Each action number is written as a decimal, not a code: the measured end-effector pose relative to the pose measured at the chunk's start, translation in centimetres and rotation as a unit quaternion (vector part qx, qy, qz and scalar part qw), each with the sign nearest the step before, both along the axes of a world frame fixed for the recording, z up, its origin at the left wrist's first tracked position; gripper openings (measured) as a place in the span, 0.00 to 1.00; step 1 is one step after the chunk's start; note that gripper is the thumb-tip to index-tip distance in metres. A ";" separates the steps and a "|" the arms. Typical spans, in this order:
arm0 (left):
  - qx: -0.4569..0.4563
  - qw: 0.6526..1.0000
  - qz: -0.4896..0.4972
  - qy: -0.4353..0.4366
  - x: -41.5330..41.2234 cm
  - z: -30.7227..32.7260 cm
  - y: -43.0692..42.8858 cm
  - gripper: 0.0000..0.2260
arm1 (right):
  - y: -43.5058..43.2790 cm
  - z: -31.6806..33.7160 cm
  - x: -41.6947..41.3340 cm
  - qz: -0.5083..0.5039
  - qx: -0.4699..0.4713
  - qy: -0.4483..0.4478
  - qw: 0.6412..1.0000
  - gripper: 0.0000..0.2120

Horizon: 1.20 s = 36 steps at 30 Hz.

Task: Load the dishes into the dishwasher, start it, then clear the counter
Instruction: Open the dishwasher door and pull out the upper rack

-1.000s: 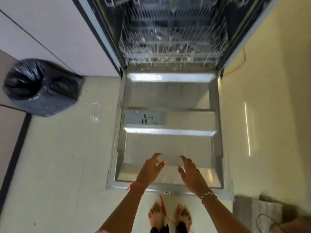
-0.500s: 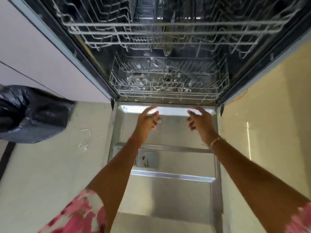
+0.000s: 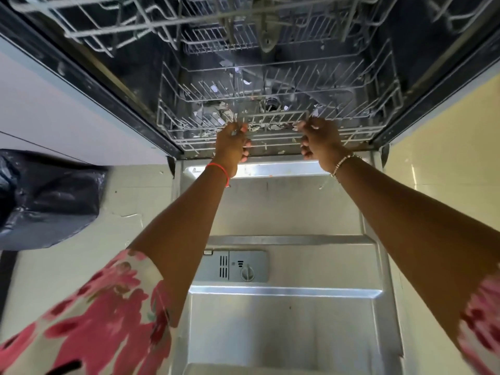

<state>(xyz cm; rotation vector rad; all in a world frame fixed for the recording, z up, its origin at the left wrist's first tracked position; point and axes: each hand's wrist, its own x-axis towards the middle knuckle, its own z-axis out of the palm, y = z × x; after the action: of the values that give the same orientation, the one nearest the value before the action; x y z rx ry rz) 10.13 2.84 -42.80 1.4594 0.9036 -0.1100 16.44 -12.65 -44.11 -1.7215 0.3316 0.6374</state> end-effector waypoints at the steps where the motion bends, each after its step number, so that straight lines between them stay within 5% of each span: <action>1: -0.002 1.000 0.004 -0.001 -0.3 0.1 -0.2 0.14 | -0.1 -0.2 -0.1 0.006 -0.013 -0.013 1.000 0.06; 7: 0.072 0.997 0.004 -0.035 -5.3 0.0 -2.3 0.07 | -1.9 -1.1 -4.1 0.050 -0.105 -0.119 0.986 0.10; 16: 0.070 0.997 0.025 -0.003 -18.0 -0.5 -6.2 0.10 | -6.4 0.1 -17.3 0.069 -0.142 -0.109 0.981 0.07; 28: 0.022 0.996 -0.007 0.087 -35.4 0.9 -10.6 0.11 | -13.0 3.6 -33.8 0.137 -0.139 -0.022 0.981 0.06; 36: 0.000 0.990 -0.042 0.134 -43.0 2.6 -12.2 0.13 | -16.5 3.9 -40.5 0.286 -0.193 0.045 0.938 0.10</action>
<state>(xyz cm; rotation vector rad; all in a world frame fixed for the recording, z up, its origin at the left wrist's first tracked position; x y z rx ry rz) -32.82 -9.32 -40.16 1.5049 1.0582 -0.3748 -24.03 -29.18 -40.24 -2.1917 0.0038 1.1335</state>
